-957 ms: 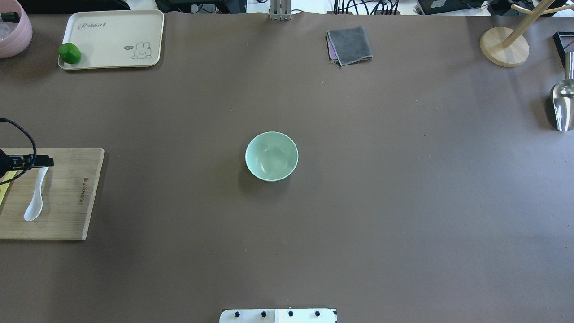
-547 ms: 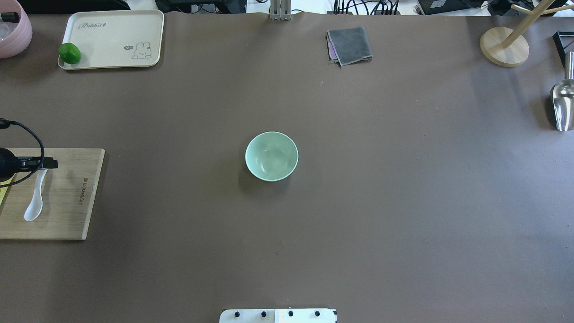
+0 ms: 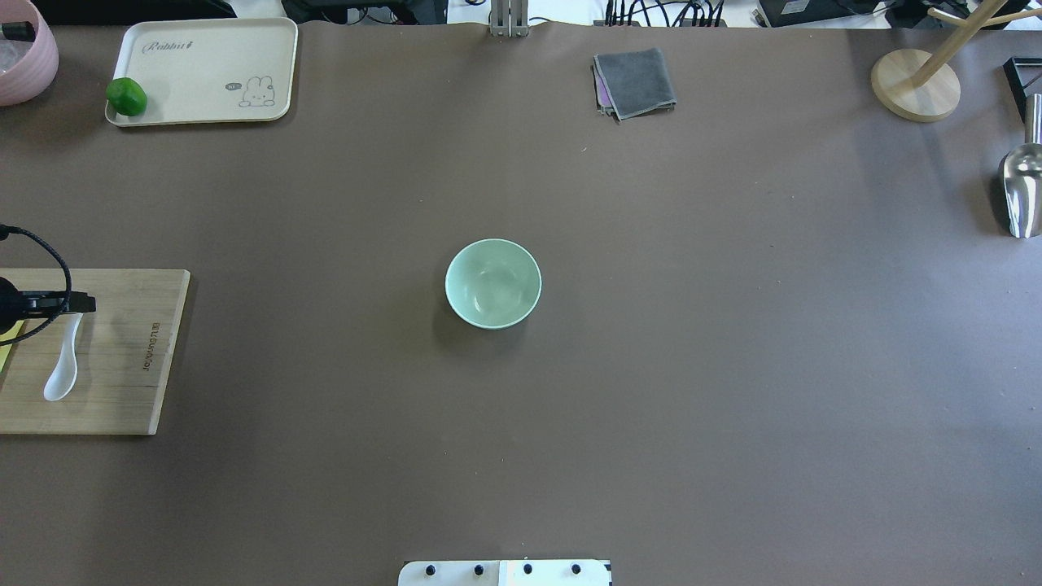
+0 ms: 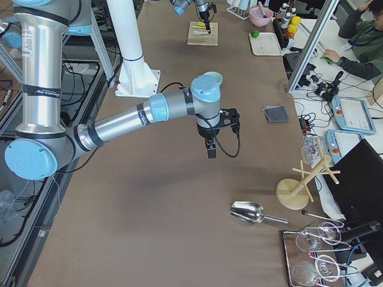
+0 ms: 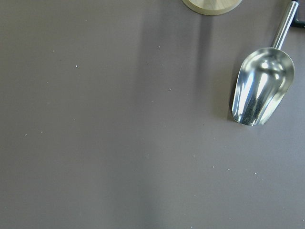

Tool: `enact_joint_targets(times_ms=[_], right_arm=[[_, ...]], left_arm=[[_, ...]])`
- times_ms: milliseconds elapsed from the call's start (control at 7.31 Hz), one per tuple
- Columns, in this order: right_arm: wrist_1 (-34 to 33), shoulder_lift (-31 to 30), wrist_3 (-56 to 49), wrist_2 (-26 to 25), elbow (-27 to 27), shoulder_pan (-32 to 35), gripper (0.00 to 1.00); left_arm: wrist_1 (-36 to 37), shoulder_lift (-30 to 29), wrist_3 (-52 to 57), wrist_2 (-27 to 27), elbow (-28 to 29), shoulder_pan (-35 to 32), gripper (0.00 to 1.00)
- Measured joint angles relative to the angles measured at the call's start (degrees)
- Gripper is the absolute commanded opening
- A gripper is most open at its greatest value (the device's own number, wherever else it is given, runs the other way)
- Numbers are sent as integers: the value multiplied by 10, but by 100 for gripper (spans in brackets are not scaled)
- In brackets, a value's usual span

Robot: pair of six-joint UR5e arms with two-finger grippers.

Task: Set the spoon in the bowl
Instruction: 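Lower the left gripper onto the white spoon on the cutting board and grasp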

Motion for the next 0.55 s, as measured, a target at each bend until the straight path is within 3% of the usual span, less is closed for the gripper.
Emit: enact_joint_targets(times_ms=[547], right_arm=[[0, -6, 1, -3, 1, 0, 100]], left_arm=[[-13, 9, -4, 0, 1, 8, 48]])
